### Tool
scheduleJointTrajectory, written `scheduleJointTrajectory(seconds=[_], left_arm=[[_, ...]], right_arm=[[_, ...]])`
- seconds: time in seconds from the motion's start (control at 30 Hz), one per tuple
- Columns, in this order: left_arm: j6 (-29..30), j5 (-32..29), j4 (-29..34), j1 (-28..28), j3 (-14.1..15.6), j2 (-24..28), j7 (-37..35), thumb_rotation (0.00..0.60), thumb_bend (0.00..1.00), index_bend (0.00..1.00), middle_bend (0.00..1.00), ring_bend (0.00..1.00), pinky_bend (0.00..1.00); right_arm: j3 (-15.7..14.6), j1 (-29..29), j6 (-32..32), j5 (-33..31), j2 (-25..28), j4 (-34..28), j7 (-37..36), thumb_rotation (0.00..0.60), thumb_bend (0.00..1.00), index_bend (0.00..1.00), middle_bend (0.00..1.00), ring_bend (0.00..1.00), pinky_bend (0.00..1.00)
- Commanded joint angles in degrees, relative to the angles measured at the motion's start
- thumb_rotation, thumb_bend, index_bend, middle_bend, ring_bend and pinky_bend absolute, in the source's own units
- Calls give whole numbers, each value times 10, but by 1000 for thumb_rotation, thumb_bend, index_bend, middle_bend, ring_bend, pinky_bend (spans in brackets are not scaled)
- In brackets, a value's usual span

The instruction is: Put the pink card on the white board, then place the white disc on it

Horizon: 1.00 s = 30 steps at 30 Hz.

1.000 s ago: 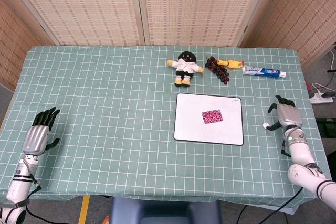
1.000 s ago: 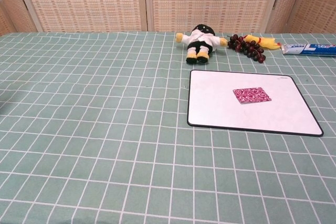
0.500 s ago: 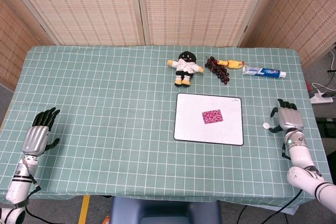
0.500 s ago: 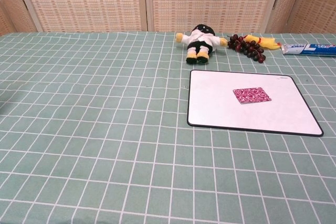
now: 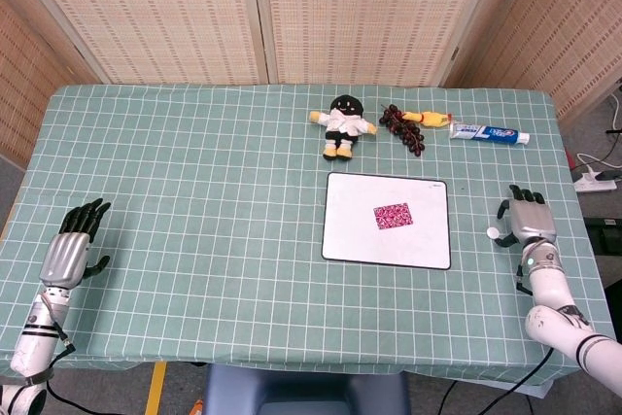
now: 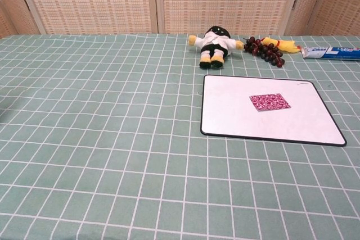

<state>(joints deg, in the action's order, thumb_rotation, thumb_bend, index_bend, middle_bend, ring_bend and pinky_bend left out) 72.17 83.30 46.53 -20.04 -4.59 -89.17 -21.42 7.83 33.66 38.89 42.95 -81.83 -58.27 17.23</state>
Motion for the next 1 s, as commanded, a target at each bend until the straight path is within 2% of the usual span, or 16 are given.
scheduleJointTrajectory(seconds=[0.03, 0.5, 1.0], left_arm=[[0, 2, 5, 0, 1, 3, -7, 600, 221, 0, 0, 0, 0], [-1, 1, 7, 0, 1, 6, -12, 600, 221, 0, 0, 0, 0], [-1, 2, 7, -1, 2, 8, -17, 600, 220, 0, 0, 0, 0]], right_arm=[[-1, 3, -7, -6, -2, 4, 6, 600, 190, 430, 0, 0, 0], [-6, 17, -14, -28, -16, 17, 32, 600, 231, 448, 0, 0, 0], [-13, 20, -1, -56, -11, -3, 62, 600, 236, 454, 0, 0, 0]])
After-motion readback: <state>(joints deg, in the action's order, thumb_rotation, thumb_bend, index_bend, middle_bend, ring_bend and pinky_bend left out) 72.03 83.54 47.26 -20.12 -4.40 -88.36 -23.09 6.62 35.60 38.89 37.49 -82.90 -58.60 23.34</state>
